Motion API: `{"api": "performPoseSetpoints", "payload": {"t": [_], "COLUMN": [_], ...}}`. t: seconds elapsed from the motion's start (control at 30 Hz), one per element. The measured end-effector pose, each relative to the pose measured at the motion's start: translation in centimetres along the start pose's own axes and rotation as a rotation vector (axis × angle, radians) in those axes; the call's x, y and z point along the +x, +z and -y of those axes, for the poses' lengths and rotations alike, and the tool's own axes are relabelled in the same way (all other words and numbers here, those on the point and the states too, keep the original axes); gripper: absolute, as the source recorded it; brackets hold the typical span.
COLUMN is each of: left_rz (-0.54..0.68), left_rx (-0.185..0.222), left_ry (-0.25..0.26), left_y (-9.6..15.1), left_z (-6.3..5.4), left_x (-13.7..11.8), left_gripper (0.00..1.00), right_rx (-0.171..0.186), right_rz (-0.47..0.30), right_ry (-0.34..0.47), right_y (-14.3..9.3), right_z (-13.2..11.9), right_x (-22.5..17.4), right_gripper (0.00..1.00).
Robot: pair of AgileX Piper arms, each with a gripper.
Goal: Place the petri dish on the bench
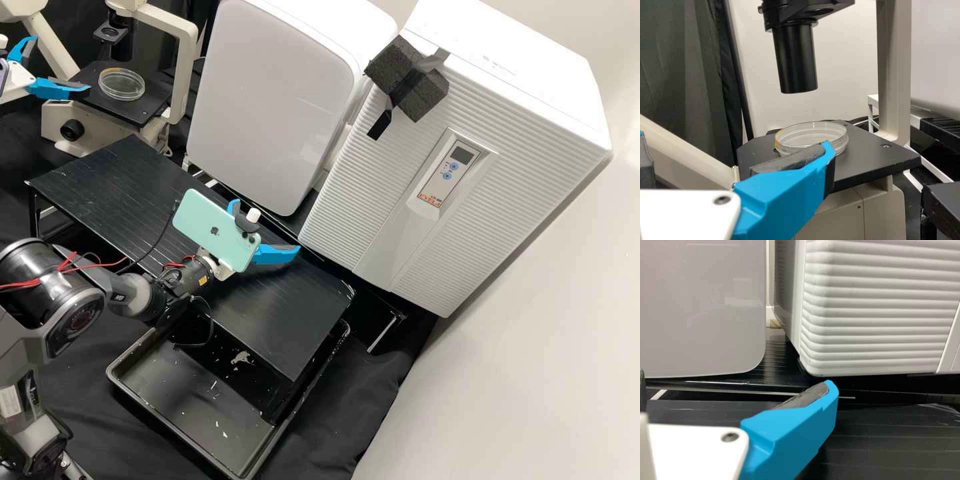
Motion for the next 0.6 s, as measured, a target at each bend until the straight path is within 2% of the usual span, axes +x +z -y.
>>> {"api": "performPoseSetpoints", "payload": {"t": [0.37, 0.47, 0.6], "left_rz": [0.0, 0.015, 0.072], "left_rx": [0.0, 0.004, -0.023], "left_ry": [0.002, 0.024, 0.053], "left_y": [0.0, 0.3, 1.0], "left_z": [0.0, -0.7, -1.6], "left_x": [0.0, 0.8, 1.9], "left_gripper": [1.0, 1.0, 1.0], "right_rx": [0.0, 0.0, 0.0], "right_rz": [0.0, 0.0, 0.0], "right_ry": [0.0, 0.0, 0.0], "right_y": [0.0, 0.0, 0.0], "right_z": [0.0, 0.0, 0.0], "right_x": [0.0, 0.0, 0.0], "right_gripper": [1.0, 1.0, 1.0]}}
